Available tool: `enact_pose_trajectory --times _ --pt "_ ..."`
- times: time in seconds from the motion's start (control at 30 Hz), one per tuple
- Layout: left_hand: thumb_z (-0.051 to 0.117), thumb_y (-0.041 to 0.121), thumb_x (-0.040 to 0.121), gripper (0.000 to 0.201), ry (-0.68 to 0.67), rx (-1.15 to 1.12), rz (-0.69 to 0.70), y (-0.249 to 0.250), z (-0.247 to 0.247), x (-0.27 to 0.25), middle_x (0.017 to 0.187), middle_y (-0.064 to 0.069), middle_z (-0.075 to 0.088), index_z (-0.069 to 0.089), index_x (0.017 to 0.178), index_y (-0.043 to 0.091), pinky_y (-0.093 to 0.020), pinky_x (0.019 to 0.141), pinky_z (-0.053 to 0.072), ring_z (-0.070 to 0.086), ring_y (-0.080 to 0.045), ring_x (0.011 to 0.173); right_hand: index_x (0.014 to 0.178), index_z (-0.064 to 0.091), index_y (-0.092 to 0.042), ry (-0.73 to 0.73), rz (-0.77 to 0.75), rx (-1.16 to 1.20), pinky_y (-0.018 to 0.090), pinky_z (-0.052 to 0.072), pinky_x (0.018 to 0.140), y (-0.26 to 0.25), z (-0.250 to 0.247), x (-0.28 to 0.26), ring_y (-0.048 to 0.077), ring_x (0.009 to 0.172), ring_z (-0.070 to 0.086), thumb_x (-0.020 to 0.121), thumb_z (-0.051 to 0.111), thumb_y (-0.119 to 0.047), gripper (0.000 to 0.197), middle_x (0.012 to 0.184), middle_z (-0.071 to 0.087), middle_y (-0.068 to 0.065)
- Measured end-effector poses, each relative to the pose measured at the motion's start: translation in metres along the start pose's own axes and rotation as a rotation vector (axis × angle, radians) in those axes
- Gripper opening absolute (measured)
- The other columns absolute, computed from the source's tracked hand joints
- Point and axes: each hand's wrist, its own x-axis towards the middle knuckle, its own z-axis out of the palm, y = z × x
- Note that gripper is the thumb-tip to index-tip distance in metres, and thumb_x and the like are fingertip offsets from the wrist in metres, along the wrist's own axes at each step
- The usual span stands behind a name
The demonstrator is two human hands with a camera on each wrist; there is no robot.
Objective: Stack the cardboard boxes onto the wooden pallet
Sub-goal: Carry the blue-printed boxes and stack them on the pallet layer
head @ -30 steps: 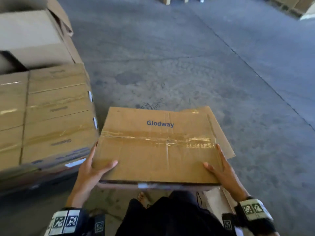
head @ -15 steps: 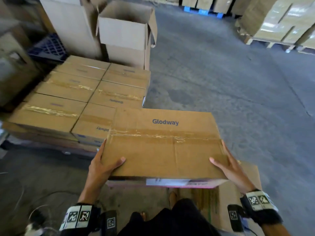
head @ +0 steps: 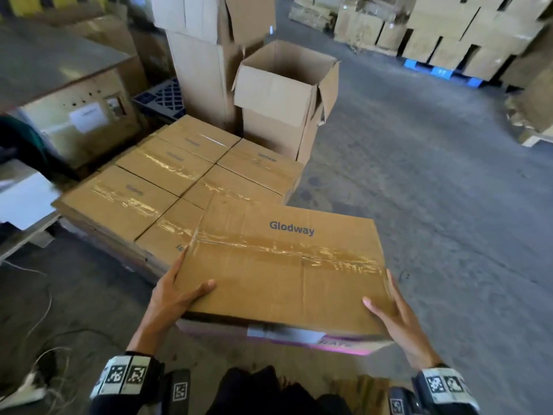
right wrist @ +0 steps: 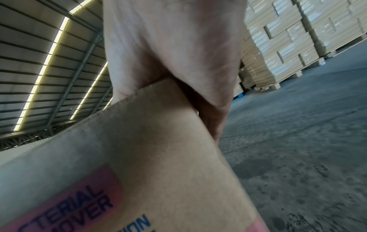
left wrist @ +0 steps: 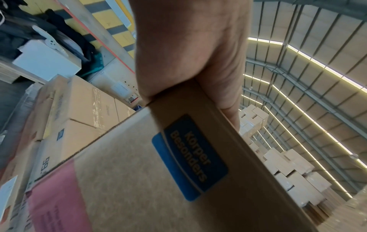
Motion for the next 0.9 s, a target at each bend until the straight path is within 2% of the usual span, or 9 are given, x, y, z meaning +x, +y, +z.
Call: enact_pose_trajectory --times 0.07,0.17,0.33,0.4,0.47,0.6,0.67,0.77,0.9 --pt "0.077 0.075 0.057 0.12 0.038 -0.014 0.006 0.01 0.01 0.01 0.139 0.001 0.044 0.012 0.154 0.05 -0.038 0.09 0.052 0.054 -0.025 0.116 0.148 0.021 -0.063 -0.042 -0.023 0.002 0.045 0.036 0.117 -0.009 -0.008 0.028 0.011 0.141 0.042 0.07 0.081 -0.059 0.098 0.159 0.034 -0.016" --pt "0.08 0.051 0.073 0.105 0.086 -0.045 -0.036 0.018 0.023 0.019 0.131 0.002 0.044 0.014 0.155 0.047 -0.023 0.073 0.046 0.054 -0.022 0.109 0.153 0.017 -0.055 -0.107 0.001 -0.018 0.042 0.041 0.114 -0.018 -0.016 0.067 0.012 0.134 0.049 0.074 0.078 -0.051 0.099 0.157 0.037 -0.012" --pt "0.077 0.033 0.082 0.097 0.127 -0.064 -0.133 0.033 0.028 0.057 0.124 0.003 0.042 0.013 0.155 0.042 -0.017 0.066 0.039 0.049 -0.004 0.087 0.148 0.018 -0.065 -0.199 0.027 -0.05 0.043 0.04 0.115 -0.017 -0.009 0.135 0.01 0.134 0.049 0.068 0.08 -0.068 0.101 0.156 0.038 -0.016" --pt "0.077 0.037 0.08 0.099 0.123 -0.068 -0.15 0.035 0.027 0.082 0.124 0.002 0.043 0.013 0.155 0.041 -0.018 0.067 0.04 0.049 -0.002 0.085 0.153 0.016 -0.056 -0.225 0.051 -0.046 0.037 0.042 0.111 -0.024 -0.002 0.164 0.009 0.129 0.05 0.077 0.078 -0.054 0.098 0.154 0.038 -0.015" --pt "0.079 0.054 0.074 0.104 0.109 -0.083 -0.145 0.037 0.023 0.107 0.125 0.002 0.045 0.013 0.154 0.045 -0.02 0.069 0.043 0.051 -0.004 0.09 0.156 0.015 -0.049 -0.247 0.07 -0.043 0.034 0.042 0.108 -0.035 0.007 0.19 0.009 0.127 0.049 0.081 0.075 -0.045 0.097 0.153 0.038 -0.014" --pt "0.071 0.077 0.05 0.12 0.087 -0.076 -0.13 0.049 0.011 0.161 0.123 0.005 0.05 0.013 0.151 0.051 -0.026 0.076 0.048 0.057 -0.013 0.099 0.156 0.018 -0.048 -0.253 0.085 -0.034 0.038 0.041 0.113 -0.064 0.017 0.247 0.011 0.134 0.048 0.081 0.077 -0.041 0.095 0.156 0.038 -0.011" --pt "0.069 0.079 0.048 0.122 0.088 -0.076 -0.13 0.056 0.006 0.187 0.126 0.004 0.05 0.014 0.153 0.049 -0.029 0.079 0.05 0.058 -0.019 0.104 0.156 0.019 -0.045 -0.265 0.076 -0.018 0.033 0.042 0.109 -0.085 0.02 0.275 0.011 0.133 0.048 0.084 0.076 -0.037 0.093 0.154 0.04 -0.009" --pt "0.068 0.079 0.049 0.123 0.114 -0.078 -0.139 0.072 0.0 0.22 0.129 0.004 0.047 0.014 0.155 0.047 -0.031 0.083 0.049 0.054 -0.021 0.11 0.154 0.018 -0.049 -0.291 0.04 -0.049 0.027 0.043 0.103 -0.115 0.027 0.317 0.01 0.134 0.045 0.077 0.079 -0.054 0.099 0.153 0.038 -0.014" --pt "0.073 0.065 0.059 0.114 0.155 -0.113 -0.149 0.097 -0.008 0.264 0.13 0.003 0.044 0.014 0.155 0.044 -0.02 0.072 0.043 0.051 -0.017 0.106 0.15 0.018 -0.057 -0.316 0.002 -0.068 0.04 0.037 0.116 -0.143 0.04 0.368 0.008 0.139 0.043 0.075 0.079 -0.061 0.097 0.158 0.035 -0.017"
